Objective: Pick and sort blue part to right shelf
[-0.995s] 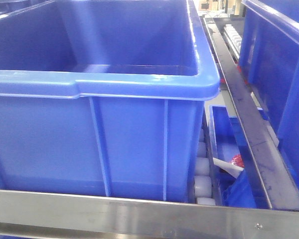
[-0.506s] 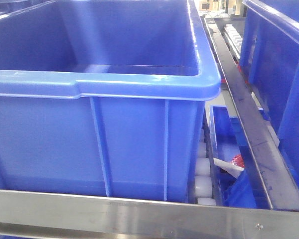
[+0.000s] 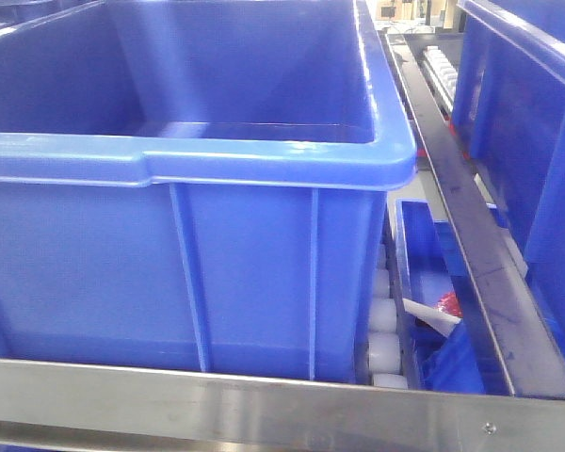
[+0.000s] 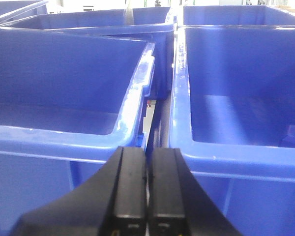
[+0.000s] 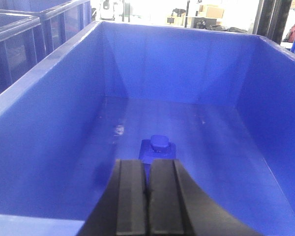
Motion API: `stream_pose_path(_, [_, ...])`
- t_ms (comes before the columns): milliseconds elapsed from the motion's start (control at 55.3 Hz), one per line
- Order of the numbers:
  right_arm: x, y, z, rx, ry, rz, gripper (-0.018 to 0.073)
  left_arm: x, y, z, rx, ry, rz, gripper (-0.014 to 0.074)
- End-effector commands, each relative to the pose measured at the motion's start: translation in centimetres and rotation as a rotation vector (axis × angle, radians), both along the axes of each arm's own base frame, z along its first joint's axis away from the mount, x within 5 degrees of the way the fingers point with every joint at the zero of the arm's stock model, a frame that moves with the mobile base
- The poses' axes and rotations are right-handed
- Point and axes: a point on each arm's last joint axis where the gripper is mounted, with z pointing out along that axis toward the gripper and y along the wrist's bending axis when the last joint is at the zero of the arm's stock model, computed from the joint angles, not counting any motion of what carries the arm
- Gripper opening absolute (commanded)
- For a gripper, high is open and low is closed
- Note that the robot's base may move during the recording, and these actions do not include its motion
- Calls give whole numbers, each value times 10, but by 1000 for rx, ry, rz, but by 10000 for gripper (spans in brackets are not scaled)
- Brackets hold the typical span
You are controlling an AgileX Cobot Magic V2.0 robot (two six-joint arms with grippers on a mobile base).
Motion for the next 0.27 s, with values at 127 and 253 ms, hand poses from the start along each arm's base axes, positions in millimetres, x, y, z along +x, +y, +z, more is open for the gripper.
stream_pose_path(127, [-2,0,9,-15,-97,1,88,-1,0,-3,-14,-76,-2,124])
stream_pose_path(253, [-2,0,9,-15,-97,1,88,-1,0,-3,-14,-76,-2,124])
